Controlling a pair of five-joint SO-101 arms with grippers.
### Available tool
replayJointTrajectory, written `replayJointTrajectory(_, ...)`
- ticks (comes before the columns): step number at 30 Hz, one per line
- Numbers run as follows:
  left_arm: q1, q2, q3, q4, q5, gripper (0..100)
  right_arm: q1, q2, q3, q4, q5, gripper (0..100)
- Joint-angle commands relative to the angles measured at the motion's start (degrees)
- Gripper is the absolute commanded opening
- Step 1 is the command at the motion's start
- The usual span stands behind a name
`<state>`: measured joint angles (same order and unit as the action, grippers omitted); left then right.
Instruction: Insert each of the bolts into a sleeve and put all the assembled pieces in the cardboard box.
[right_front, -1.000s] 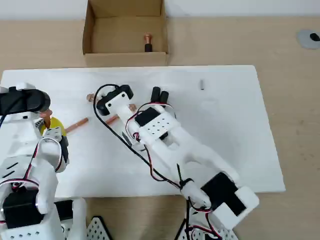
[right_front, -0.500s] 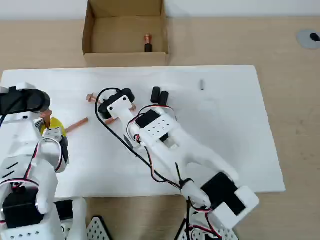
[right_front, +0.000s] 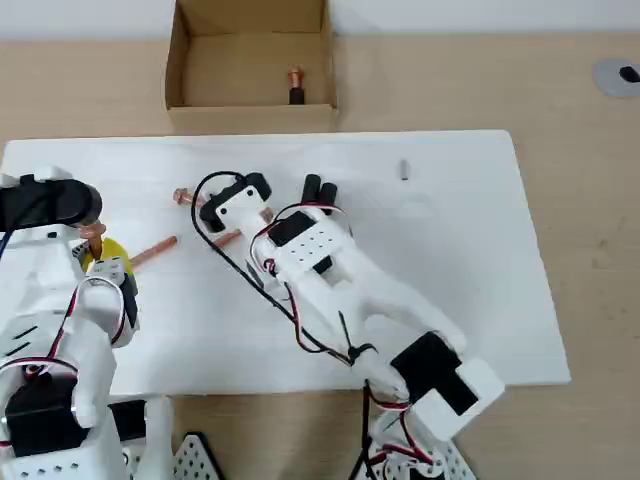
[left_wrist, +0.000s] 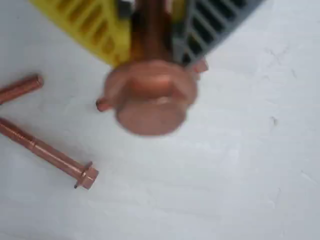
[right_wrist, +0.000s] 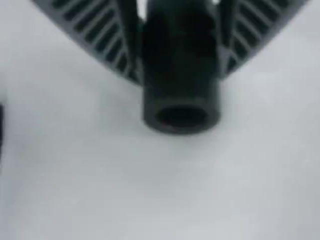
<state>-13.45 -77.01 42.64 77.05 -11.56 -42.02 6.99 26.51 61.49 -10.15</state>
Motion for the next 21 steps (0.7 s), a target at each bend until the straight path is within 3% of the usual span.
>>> replayJointTrajectory(1, -0.8, -0.5, -3.5, 0.1, -0.1, 1, -0.9, 3.2, -3.7, 2.8, 0.3, 0.9)
replayJointTrajectory(8, -0.8, -0.5, -3.5, -0.1, -0.1, 1, -1.3, -4.6, -13.4, 14.0, -2.5, 0.9)
replayJointTrajectory(21, -1.6, -0.5, -3.6, -5.3, 0.3, 1, -1.4, -30.9, -10.9, 14.2, -2.9, 0.9)
